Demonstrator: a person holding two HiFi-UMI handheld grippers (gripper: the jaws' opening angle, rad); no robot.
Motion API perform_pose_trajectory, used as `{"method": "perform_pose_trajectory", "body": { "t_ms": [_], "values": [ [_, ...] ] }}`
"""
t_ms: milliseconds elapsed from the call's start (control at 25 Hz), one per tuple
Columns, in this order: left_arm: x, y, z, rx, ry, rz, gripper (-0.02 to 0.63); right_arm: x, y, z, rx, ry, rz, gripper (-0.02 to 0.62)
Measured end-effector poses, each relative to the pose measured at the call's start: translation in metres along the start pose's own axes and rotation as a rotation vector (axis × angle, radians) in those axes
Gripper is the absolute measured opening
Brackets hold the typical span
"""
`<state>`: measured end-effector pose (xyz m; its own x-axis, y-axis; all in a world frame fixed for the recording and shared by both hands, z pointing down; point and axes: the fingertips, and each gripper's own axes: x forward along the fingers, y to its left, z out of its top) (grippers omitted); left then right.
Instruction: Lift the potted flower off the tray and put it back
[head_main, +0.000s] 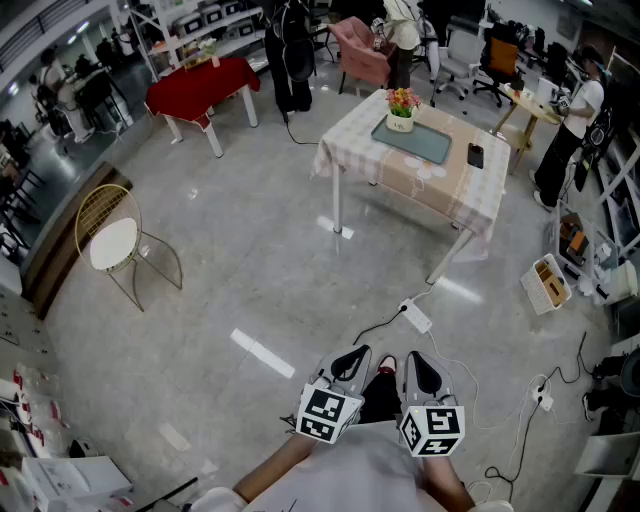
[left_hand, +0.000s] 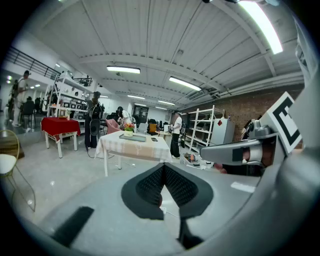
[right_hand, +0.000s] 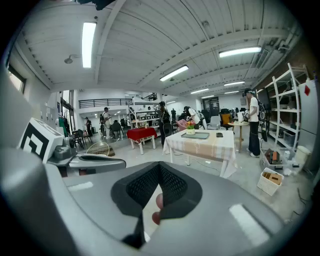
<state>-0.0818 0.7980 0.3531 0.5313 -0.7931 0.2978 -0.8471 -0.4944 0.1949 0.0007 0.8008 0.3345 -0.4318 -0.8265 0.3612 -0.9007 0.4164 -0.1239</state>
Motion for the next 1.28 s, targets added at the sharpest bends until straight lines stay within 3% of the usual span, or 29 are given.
{"method": "perform_pose_trajectory", "body": {
  "t_ms": [280, 600, 920, 1280],
  "values": [
    [0.035, 0.013, 0.008, -0.019, 0.009, -0.027, -0.002, 0.027, -0.021, 0.016, 0.008, -0.027, -0.001, 0.005],
    [0.093, 0.047, 0.046, -0.049, -0.017, -0.011, -0.002, 0.093, -0.055, 0.044, 0.048, -0.027, 0.045, 0.006],
    [0.170, 0.081, 0.081, -0.158, -0.004, -0.017, -0.002, 0.161, -0.093, 0.084, 0.032, -0.016, 0.130, 0.008],
    [0.264, 0.086, 0.124, -0.113, -0.021, -0.014, 0.000, 0.225, -0.167, 0.127, 0.047, -0.019, 0.154, 0.008]
  ]
}}
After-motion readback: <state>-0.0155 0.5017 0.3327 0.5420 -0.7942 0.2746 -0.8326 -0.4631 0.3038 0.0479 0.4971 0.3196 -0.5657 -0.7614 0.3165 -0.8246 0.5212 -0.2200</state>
